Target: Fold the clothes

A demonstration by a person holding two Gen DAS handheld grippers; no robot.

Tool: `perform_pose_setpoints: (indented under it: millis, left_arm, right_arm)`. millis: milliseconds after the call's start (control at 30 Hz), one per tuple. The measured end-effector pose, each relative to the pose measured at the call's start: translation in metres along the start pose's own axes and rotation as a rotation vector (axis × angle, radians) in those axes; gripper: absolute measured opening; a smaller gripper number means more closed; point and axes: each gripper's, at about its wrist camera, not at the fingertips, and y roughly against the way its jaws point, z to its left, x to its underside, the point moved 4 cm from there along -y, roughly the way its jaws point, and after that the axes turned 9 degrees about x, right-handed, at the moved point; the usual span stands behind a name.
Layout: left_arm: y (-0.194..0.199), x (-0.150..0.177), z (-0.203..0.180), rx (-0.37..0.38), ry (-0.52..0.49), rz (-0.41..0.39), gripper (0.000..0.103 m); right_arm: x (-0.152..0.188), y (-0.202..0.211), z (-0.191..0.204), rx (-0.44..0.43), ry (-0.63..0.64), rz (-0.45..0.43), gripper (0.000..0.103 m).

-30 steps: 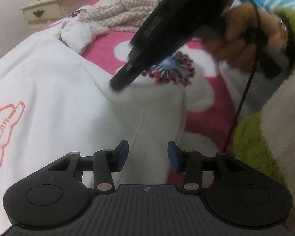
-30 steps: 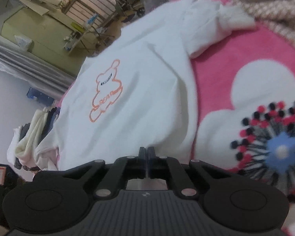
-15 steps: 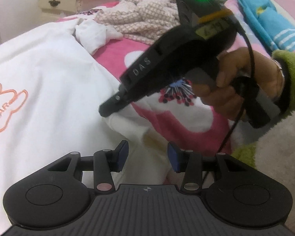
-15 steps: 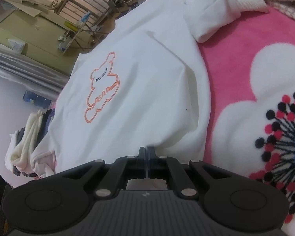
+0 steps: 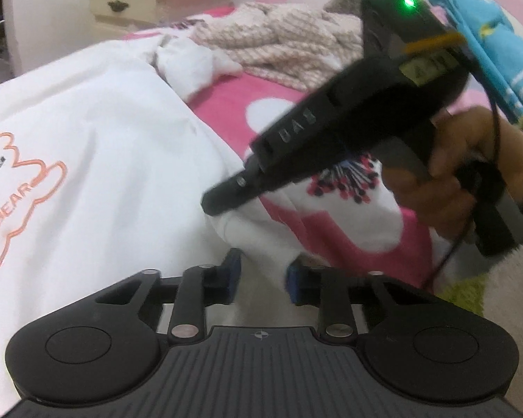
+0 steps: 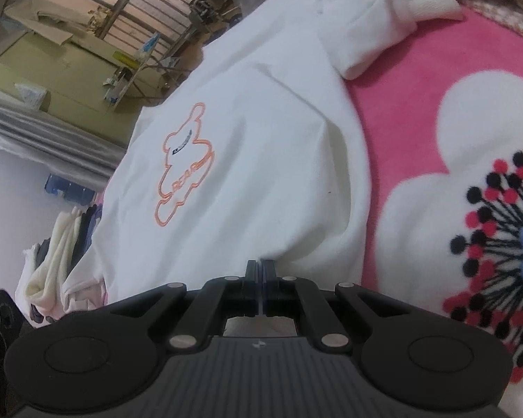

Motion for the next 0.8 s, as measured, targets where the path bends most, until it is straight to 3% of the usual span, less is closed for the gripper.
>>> perform_pose_setpoints:
  millis: [33,133,200,267,333,433,500,600,733,800]
  left_arm:
    - [0.000,0.000,0.002,-0.005,0.011,-0.007,0.008]
    - [0.004,0.000,0.007,-0.030,0.039,-0.033,0.001]
    - [0.007,-0.001,0.010,-0.037,0.055,-0.052,0.000]
    - [0.011,-0.004,0.010,-0.045,0.065,-0.075,0.000]
    - [0.016,-0.007,0.011,-0.047,0.082,-0.096,0.000]
    - [0.023,-0.010,0.013,-0.053,0.107,-0.126,0.000]
    - [0.027,-0.011,0.013,-0.058,0.112,-0.140,0.000]
    - [0.034,-0.013,0.009,-0.053,0.114,-0.158,0.000]
    - [0.038,-0.013,0.006,-0.037,0.103,-0.172,0.000]
    - [0.039,-0.013,0.004,-0.029,0.092,-0.172,0.000]
  right_arm:
    - [0.000,0.004,0.001,0.006,0.013,-0.016,0.003]
    - [0.003,0.027,0.001,0.037,0.078,-0.088,0.006]
    - [0.007,0.044,0.002,0.063,0.135,-0.132,0.013]
    - [0.018,0.059,0.007,0.085,0.233,-0.150,0.033]
    - [0.029,0.071,0.014,0.099,0.334,-0.164,0.043]
    - [0.050,0.075,0.039,0.068,0.510,-0.158,0.053]
    - [0.058,0.072,0.052,0.064,0.591,-0.159,0.053]
    - [0.061,0.057,0.061,0.124,0.643,-0.164,0.049]
    - [0.062,0.044,0.059,0.193,0.663,-0.160,0.005]
    - [0.064,0.047,0.059,0.242,0.678,-0.182,0.002]
